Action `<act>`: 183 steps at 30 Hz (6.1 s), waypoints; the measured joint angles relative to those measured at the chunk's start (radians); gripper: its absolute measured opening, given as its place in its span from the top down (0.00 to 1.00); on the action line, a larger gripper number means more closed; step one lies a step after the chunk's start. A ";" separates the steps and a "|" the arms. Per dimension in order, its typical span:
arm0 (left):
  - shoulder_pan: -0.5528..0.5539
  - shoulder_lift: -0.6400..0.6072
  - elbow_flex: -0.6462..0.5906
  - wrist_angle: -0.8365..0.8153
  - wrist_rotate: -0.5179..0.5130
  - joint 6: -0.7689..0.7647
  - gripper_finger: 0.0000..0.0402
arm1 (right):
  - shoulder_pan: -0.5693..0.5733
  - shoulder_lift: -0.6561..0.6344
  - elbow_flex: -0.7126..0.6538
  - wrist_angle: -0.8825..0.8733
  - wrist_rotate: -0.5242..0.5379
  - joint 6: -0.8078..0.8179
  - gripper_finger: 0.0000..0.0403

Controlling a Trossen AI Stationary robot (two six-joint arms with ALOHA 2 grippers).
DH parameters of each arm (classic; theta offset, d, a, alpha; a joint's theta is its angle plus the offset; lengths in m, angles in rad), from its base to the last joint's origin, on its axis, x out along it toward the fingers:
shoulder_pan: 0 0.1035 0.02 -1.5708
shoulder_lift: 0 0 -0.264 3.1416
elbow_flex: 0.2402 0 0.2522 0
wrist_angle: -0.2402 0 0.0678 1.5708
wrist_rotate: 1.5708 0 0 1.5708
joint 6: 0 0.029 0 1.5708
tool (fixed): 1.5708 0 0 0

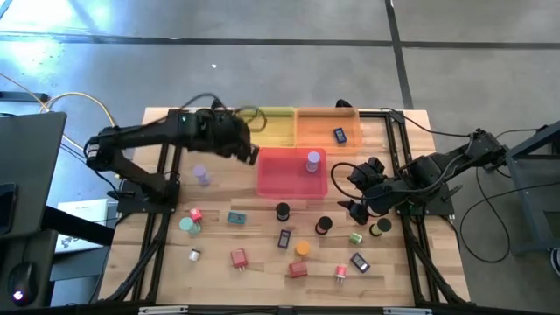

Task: Pick & Place Office items
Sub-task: Put the blue charger adapter into the yellow bin, then put the light blue digital clock into the orange bin

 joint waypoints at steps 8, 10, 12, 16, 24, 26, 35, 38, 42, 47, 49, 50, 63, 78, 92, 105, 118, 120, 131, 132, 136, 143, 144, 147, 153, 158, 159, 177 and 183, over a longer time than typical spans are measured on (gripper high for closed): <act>0.252 0.011 0.031 0.167 0.109 0.196 0.49 | -0.042 0.000 0.000 0.000 0.029 -0.018 0.05; 0.317 0.033 0.032 0.191 0.150 0.232 0.49 | -0.060 0.000 0.000 -0.010 0.028 -0.035 0.05; 0.374 0.073 0.032 0.202 0.180 0.270 0.49 | -0.079 0.000 0.000 -0.010 0.026 -0.054 0.05; 0.463 0.185 0.032 0.235 0.258 0.323 0.49 | -0.123 0.000 0.000 -0.012 0.022 -0.069 0.05; 0.564 0.391 0.032 0.246 0.294 0.379 0.49 | -0.204 0.000 0.000 -0.023 0.019 -0.123 0.05; 0.577 0.424 0.032 0.244 0.301 0.379 0.50 | -0.222 0.000 0.000 -0.025 0.019 -0.134 0.05; 0.608 0.525 0.031 0.233 0.298 0.397 0.50 | -0.265 0.000 0.000 -0.025 -0.005 -0.145 0.05; 0.619 0.548 0.031 0.227 0.296 0.397 0.50 | -0.265 0.000 0.000 -0.024 0.000 -0.146 0.05; 0.629 0.565 0.031 0.231 0.295 0.401 0.50 | -0.265 0.000 0.000 -0.024 0.000 -0.146 0.05; 0.640 0.600 0.031 0.234 0.288 0.401 0.49 | -0.265 0.000 0.000 -0.023 0.003 -0.146 0.05; 0.644 0.610 0.031 0.234 0.288 0.401 0.45 | -0.265 0.000 0.000 -0.023 0.004 -0.146 0.05; 0.644 0.615 0.031 0.236 0.285 0.401 0.43 | -0.265 0.000 0.000 -0.023 0.004 -0.146 0.05; 0.643 0.607 0.031 0.262 0.321 0.445 0.35 | -0.265 0.000 0.000 -0.023 0.004 -0.150 0.05; 0.546 0.319 0.031 0.184 0.445 0.499 0.35 | -0.282 0.000 0.000 -0.022 -0.001 -0.184 0.05; 0.176 0.063 0.031 -0.181 0.464 0.499 0.35 | -0.291 0.000 0.000 -0.023 -0.007 -0.218 0.05; -0.168 0.061 0.031 -0.268 0.391 0.048 0.35 | -0.291 0.000 0.000 0.008 0.000 -0.229 0.05; -0.456 0.071 0.031 -0.257 0.276 -0.178 0.35 | -0.290 0.000 0.000 0.008 -0.004 -0.227 0.05; -0.492 0.075 0.031 -0.257 0.244 -0.217 0.35 | -0.290 0.000 0.000 0.008 -0.004 -0.226 0.05; -0.651 0.139 0.031 -0.247 0.107 -0.116 0.35 | -0.290 0.000 0.000 0.008 -0.032 -0.224 0.05; -0.657 0.150 0.031 -0.247 0.084 -0.045 0.35 | -0.290 0.000 0.000 0.008 -0.034 -0.224 0.05; -0.672 0.212 0.031 -0.251 -0.010 0.235 0.35 | -0.290 0.000 0.000 0.008 -0.034 -0.224 0.05; -0.650 0.338 0.031 -0.254 -0.127 0.529 0.35 | -0.289 0.000 0.000 0.008 -0.066 -0.213 0.05; -0.644 0.355 0.031 -0.254 -0.127 0.555 0.35 | -0.287 0.000 0.000 0.008 -0.069 -0.213 0.05; -0.632 0.399 0.031 -0.253 -0.127 0.611 0.35 | -0.274 0.000 0.000 0.008 -0.075 -0.213 0.05; -0.611 0.400 0.007 -0.238 -0.125 0.617 0.35 | -0.249 0.000 0.000 0.008 -0.076 -0.194 0.05; -0.599 0.341 -0.098 -0.134 -0.120 0.618 0.35 | -0.246 0.000 0.000 0.007 -0.078 -0.194 0.05; -0.599 0.332 -0.129 -0.112 -0.111 0.618 0.35 | -0.246 0.000 0.000 0.005 -0.078 -0.194 0.05; -0.583 0.304 -0.398 0.172 0.014 0.643 0.35 | -0.249 0.000 0.000 0.023 -0.065 -0.198 0.05; -0.556 0.304 -0.421 0.234 0.055 0.710 0.35 | -0.249 0.000 0.000 0.023 -0.027 -0.202 0.05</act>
